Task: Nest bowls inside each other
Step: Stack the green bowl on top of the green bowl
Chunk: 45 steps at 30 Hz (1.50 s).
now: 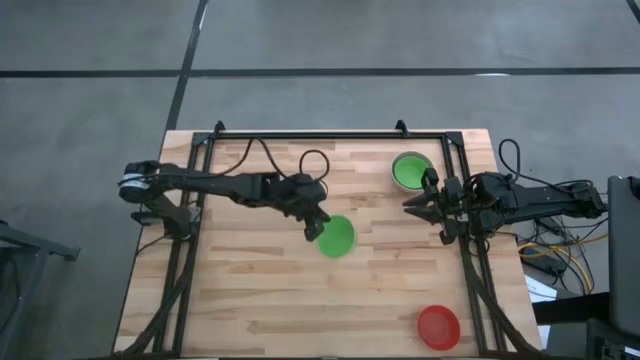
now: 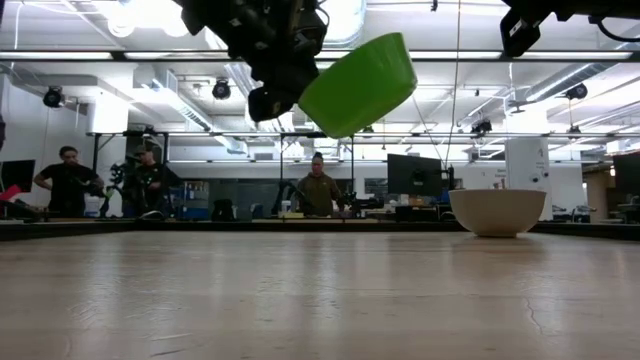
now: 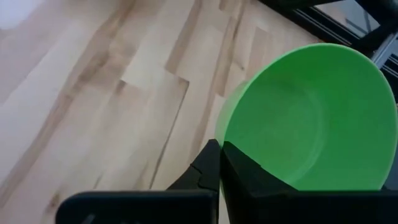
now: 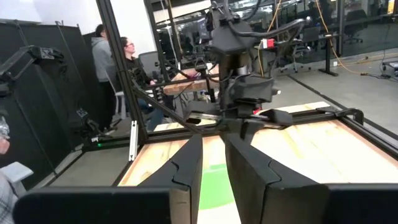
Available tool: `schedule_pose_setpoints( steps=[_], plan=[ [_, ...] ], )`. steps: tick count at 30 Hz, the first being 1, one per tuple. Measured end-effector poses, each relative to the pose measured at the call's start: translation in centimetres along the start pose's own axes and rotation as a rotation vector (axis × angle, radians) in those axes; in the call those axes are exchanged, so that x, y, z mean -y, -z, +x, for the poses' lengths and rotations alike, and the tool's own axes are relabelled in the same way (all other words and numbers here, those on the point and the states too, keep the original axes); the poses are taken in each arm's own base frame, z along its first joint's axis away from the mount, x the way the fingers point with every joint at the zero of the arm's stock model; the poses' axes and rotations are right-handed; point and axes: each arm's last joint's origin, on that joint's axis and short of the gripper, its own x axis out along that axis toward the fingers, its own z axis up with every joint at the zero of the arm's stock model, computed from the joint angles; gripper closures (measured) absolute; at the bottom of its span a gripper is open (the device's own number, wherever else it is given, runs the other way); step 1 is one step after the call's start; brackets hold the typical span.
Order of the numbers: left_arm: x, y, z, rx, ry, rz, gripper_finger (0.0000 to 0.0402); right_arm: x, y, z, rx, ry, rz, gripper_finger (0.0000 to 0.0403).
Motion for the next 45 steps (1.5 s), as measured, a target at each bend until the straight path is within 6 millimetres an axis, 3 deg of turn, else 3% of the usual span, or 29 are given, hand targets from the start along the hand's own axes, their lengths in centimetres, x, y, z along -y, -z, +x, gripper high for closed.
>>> schedule_pose_setpoints(
  steps=[14, 25, 36, 45],
  plan=[
    [-2.8, -1.2, -0.4, 0.014, -0.028, -0.030, 0.0399, 0.0, 0.0, 0.0, 0.000, 0.000, 0.000, 0.0323],
    [-4.8, -0.8, -0.5, -0.065, -0.110, -0.110, 0.0397, 0.0, 0.0, 0.0, 0.000, 0.000, 0.000, 0.0334],
    [-6.1, -0.1, 2.6, -0.099, -0.124, -0.102, 0.0398, 0.0, 0.0, 0.0, 0.000, 0.000, 0.000, 0.0321],
    [-6.6, 0.3, 4.2, -0.115, -0.116, -0.150, 0.0397, 0.0, 0.0, 0.0, 0.000, 0.000, 0.000, 0.0333]
  ],
)
